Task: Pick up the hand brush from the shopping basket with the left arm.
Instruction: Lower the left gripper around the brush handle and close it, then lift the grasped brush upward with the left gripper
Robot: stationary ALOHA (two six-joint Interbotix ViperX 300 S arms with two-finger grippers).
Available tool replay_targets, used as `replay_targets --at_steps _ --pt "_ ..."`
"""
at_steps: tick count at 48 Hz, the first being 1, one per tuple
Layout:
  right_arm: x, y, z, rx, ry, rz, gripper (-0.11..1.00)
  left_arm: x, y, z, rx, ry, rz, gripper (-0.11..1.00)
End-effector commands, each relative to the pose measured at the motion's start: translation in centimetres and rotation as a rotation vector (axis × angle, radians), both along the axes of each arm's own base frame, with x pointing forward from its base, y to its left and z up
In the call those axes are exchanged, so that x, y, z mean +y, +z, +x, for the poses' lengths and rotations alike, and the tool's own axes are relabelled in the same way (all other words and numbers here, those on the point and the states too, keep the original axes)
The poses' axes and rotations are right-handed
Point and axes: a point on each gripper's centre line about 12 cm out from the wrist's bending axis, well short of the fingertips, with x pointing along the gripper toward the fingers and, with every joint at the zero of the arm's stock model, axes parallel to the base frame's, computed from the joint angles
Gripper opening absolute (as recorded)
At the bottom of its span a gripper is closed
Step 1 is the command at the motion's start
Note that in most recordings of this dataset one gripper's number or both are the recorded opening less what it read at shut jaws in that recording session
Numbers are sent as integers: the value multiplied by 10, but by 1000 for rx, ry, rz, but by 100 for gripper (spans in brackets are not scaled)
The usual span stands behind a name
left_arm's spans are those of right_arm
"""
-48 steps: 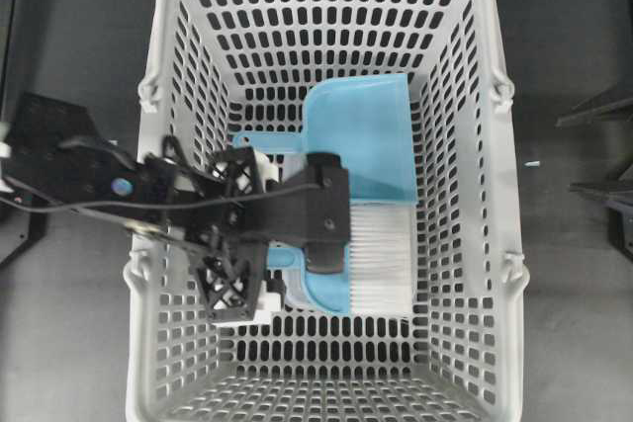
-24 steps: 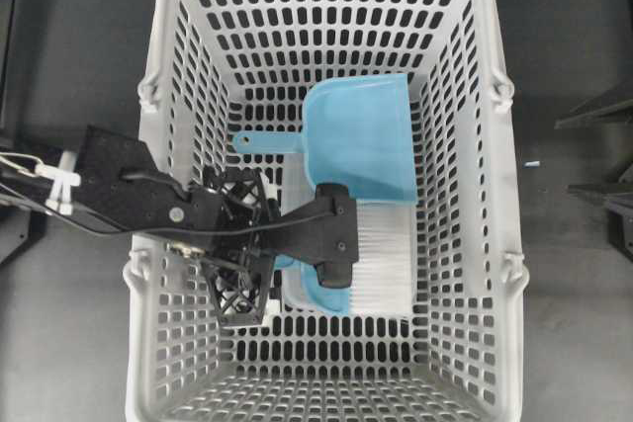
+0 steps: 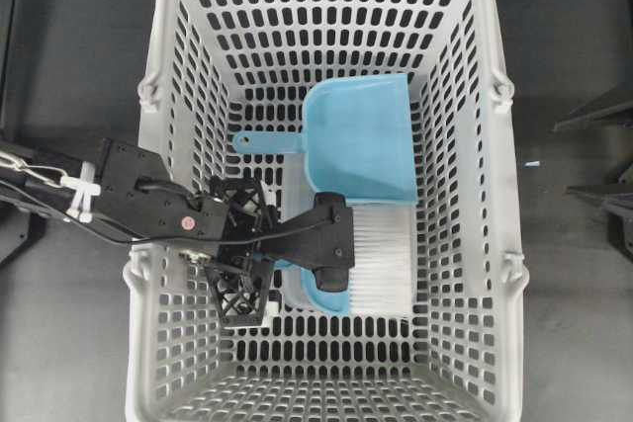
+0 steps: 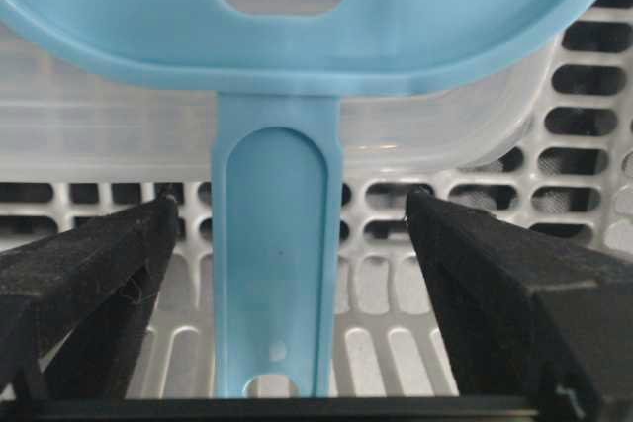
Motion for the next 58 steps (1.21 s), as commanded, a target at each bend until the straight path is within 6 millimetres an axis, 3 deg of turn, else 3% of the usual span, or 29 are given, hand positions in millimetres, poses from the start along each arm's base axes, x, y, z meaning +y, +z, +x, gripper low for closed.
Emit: replay_targets --at_steps 1,7,15,17,26,33,47,58 --pt "0 2 1 -9 1 3 78 -1 5 1 -20 0 -2 90" --pt "0 1 2 -6 1 3 78 0 3 0 -20 -2 -2 78" --pt "0 0 1 -3 1 3 78 -1 3 -2 -17 -6 0 30" --pt "0 0 1 -3 1 3 78 -1 3 -2 -18 -6 -2 23" --pt "0 -1 1 -1 0 6 78 -1 9 -2 -34 -8 -3 25" --pt "0 -2 1 0 0 6 78 -1 27 -1 -81 -36 -5 25" --pt "0 -1 1 -3 0 6 78 1 104 -2 -246 -86 -12 25" --pt "0 -2 1 0 0 8 77 14 176 -19 -269 -53 -11 25"
